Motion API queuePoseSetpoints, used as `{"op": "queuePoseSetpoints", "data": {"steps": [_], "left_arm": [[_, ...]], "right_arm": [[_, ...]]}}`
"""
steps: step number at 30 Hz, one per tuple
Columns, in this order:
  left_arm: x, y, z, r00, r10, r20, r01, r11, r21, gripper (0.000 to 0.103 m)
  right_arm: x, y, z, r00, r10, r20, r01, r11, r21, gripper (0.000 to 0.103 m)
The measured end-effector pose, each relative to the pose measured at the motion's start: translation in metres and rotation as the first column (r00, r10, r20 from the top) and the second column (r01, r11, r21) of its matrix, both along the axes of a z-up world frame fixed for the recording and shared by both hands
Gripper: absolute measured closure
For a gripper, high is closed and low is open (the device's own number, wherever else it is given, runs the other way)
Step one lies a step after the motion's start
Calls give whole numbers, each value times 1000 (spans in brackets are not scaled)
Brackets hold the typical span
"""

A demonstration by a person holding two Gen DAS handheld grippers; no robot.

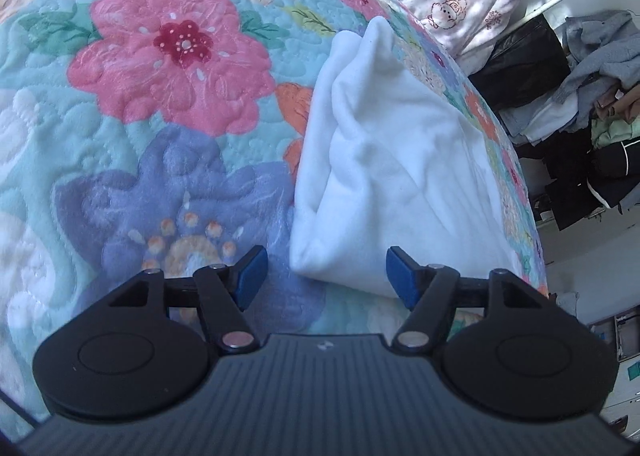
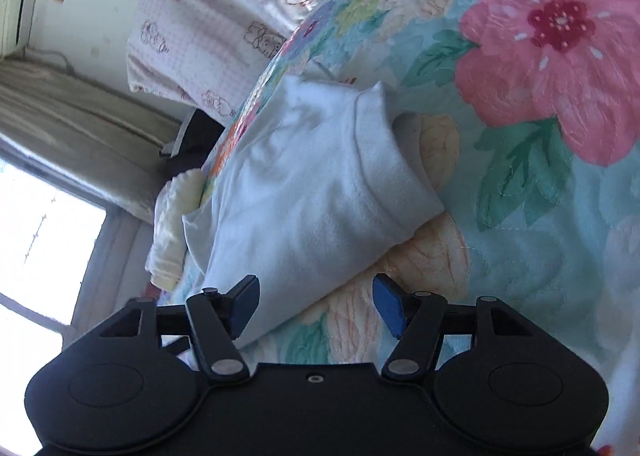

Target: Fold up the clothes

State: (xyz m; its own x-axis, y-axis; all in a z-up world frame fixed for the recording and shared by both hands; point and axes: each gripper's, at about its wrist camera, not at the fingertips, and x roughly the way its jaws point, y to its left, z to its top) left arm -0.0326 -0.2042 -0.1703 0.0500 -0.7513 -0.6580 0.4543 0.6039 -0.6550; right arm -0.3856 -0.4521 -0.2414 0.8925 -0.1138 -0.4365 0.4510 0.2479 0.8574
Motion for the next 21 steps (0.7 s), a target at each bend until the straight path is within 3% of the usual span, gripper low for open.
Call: {"op": "queuePoseSetpoints", "data": {"steps": [3, 7, 9, 11, 12, 15, 16, 17, 18, 19, 21], "left_arm": [[4, 1, -3, 999, 37, -27, -38, 999, -31, 34], [11, -16, -5, 996, 83, 19, -82, 995, -59, 29], [11, -25, -9, 994, 103, 33, -100, 992, -76, 28], [7, -32, -10, 994, 94, 54, -89, 992, -88, 31], [5, -35, -10, 994, 84, 66, -77, 993, -93, 39], [0, -40, -9, 995, 62, 81, -53, 993, -110, 42], [0, -39, -9, 994, 64, 86, -55, 993, -105, 48], [0, -39, -9, 994, 61, 94, -52, 994, -95, 52], [0, -38, -8, 993, 57, 102, -48, 995, -89, 64], [1, -37, -7, 993, 49, 110, -39, 995, -88, 76], [0, -37, 0, 989, 1, 145, 10, 997, -74, 86]], "right_arm": [[5, -3, -8, 999, -42, 26, 41, 999, 32, 34], [19, -9, -9, 997, -67, 28, 67, 998, 16, 32], [29, -14, -9, 997, -75, 25, 75, 997, 9, 25], [38, -21, -6, 997, -71, 6, 71, 997, -12, 23], [41, -23, -4, 998, -65, -11, 65, 997, -33, 23], [52, -23, 4, 997, -43, -70, 34, 992, -125, 24], [56, -18, 9, 994, -35, -105, 13, 979, -204, 27], [60, -11, 15, 989, -29, -145, -14, 956, -293, 41], [64, -4, 20, 982, -28, -184, -45, 924, -379, 57], [67, 3, 26, 974, -30, -224, -79, 885, -459, 61], [75, 21, 38, 953, -44, -298, -156, 775, -613, 72]]}}
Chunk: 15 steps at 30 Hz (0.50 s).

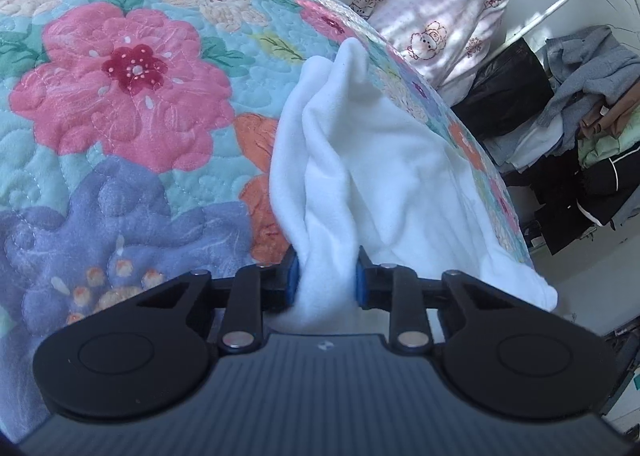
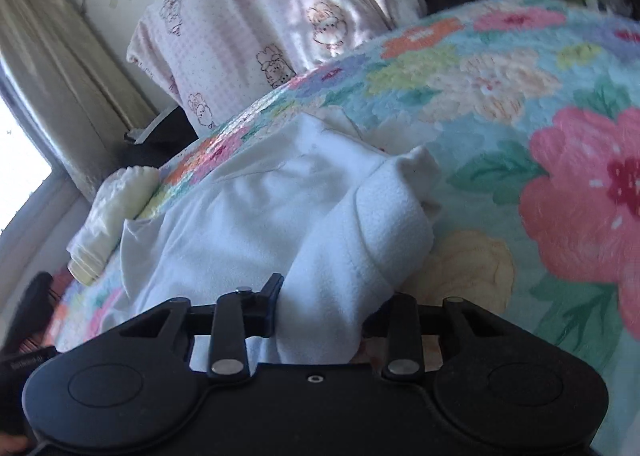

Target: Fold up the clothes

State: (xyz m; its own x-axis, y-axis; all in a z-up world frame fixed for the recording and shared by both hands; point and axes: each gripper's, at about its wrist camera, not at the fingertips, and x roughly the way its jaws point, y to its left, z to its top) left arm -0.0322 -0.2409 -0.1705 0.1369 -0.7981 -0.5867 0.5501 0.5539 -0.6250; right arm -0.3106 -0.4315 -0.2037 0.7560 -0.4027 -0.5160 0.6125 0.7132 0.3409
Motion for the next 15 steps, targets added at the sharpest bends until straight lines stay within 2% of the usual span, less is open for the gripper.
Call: {"op": "queuePoseSetpoints", "data": {"steps": [1, 2, 4, 7, 10, 11, 13, 15], "left_arm": [[-1, 0, 6, 999, -23, 35, 22, 999, 30, 87], [-4, 0, 13, 997, -42, 71, 38, 997, 61, 88], [-13, 2, 24, 987, -68, 148, 57, 995, 77, 89], [-28, 1, 34, 975, -92, 202, 71, 991, 111, 89], [-41, -1, 37, 974, -115, 197, 87, 985, 147, 89], [-43, -2, 36, 977, -124, 174, 95, 981, 167, 89], [-50, -3, 35, 981, -136, 137, 106, 973, 204, 89], [-59, -7, 32, 977, -136, 161, 95, 967, 238, 89]], "right_arm": [[4, 12, 6, 999, 21, -42, -25, 994, -106, 73], [5, 20, 11, 997, 35, -64, -45, 984, -172, 75], [2, 25, 19, 996, 55, -74, -69, 976, -206, 76], [-2, 27, 27, 993, 68, -94, -88, 970, -227, 77], [-3, 35, 31, 988, 62, -143, -101, 954, -283, 78], [-1, 41, 31, 982, 42, -186, -102, 941, -324, 78], [5, 57, 28, 958, 4, -288, -134, 891, -434, 78], [9, 67, 22, 939, -15, -344, -166, 855, -492, 79]]}}
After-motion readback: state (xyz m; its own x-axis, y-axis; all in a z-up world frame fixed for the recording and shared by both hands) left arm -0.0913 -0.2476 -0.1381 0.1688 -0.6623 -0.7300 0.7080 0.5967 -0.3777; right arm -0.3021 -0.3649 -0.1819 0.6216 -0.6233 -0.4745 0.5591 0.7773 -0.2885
